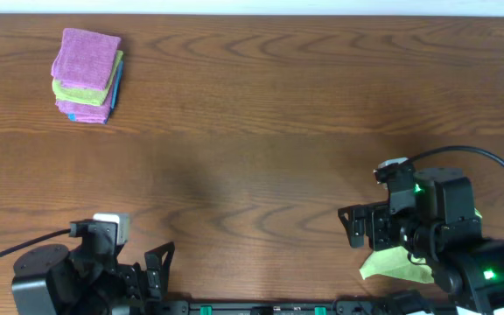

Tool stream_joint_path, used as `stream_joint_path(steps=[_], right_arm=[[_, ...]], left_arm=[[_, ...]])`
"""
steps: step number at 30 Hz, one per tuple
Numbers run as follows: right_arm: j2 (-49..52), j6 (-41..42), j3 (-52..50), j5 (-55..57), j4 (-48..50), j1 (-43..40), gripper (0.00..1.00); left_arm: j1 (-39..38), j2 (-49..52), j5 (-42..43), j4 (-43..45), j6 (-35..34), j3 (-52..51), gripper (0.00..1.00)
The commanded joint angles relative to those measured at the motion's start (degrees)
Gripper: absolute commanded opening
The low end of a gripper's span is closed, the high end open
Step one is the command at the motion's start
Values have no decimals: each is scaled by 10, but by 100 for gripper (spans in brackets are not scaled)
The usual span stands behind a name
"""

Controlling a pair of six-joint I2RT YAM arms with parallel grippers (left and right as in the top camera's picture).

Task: Fold the cloth

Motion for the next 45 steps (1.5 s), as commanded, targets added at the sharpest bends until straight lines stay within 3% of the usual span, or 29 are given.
stream_joint_path(steps=[1,14,16,20,24,32,35,45], right_arm=[[-2,32,-3,3,3,4,99],[-2,32,-3,3,3,4,99],[-2,32,-3,3,3,4,99],[-2,32,-3,3,3,4,99],[-2,32,-3,3,3,4,99],[-2,32,-3,3,3,4,99],[-2,32,-3,3,3,4,99],[-2,32,-3,3,3,4,99]], left_arm=[[-3,0,-35,-22,-59,-3,95],[-3,0,-36,-34,-58,-3,95],[-5,-3,-68,-23,-33,-3,95],[-19,-54,-99,96,42,-37,95],[-21,-130,-100,229,98,-154,95],[-68,-212,-110,422,66,-374,95],[-70,-233,-128,454,30,-425,95],[-65,-257,-175,495,7,-495,96]])
